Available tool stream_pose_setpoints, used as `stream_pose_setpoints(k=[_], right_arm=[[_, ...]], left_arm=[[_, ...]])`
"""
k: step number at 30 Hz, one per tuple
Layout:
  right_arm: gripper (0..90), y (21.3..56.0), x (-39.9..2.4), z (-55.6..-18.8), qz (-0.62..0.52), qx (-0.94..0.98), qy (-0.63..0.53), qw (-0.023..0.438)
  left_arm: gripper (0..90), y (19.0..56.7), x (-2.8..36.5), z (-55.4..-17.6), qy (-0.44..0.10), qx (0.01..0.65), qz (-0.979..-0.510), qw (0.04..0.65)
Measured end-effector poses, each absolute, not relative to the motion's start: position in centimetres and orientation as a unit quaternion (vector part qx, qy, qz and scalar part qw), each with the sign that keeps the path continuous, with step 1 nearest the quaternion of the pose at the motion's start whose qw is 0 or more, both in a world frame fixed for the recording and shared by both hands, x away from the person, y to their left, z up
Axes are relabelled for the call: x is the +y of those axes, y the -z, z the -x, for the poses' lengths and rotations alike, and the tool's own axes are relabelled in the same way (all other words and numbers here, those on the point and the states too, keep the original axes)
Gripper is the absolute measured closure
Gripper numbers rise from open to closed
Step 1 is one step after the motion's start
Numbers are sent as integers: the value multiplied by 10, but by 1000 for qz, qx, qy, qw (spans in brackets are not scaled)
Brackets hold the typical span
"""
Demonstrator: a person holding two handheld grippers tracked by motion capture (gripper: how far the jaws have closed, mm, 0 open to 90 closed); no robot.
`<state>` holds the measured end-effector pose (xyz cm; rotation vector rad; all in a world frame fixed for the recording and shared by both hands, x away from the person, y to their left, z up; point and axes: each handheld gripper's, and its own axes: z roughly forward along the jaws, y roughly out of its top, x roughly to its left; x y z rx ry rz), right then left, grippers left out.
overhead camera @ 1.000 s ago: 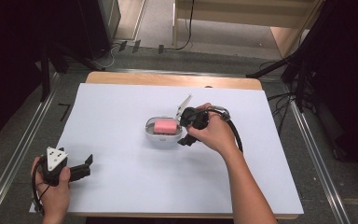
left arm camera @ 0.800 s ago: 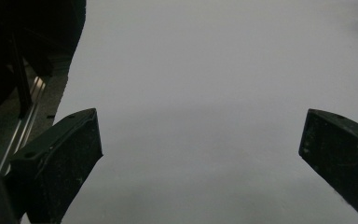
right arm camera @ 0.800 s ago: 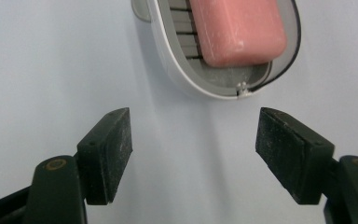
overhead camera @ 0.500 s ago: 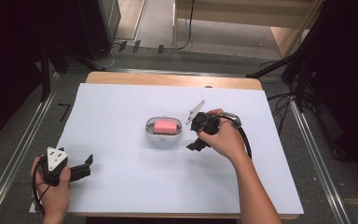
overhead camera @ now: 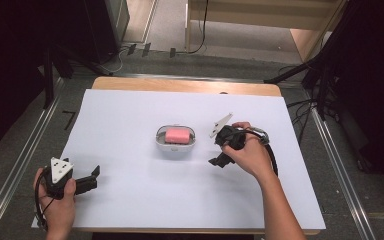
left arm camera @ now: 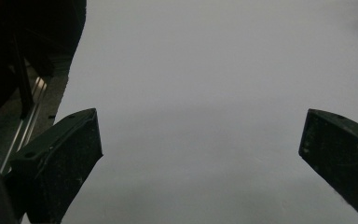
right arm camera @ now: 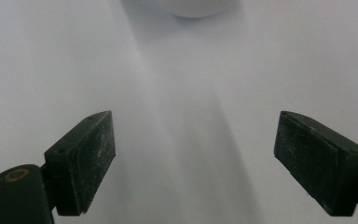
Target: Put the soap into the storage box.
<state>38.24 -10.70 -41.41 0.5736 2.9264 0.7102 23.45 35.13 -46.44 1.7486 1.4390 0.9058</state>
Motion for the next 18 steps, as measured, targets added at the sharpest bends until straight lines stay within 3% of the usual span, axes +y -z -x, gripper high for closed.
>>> stream_pose_setpoints(k=[7,18], right_arm=[[20,420,-124,-376,-207,949,-233,44],[19,430,-155,-364,-243,937,-245,48]], left_arm=[[0,465,351,-235,-348,554,-673,345],[0,465,351,-235,-349,554,-673,343]])
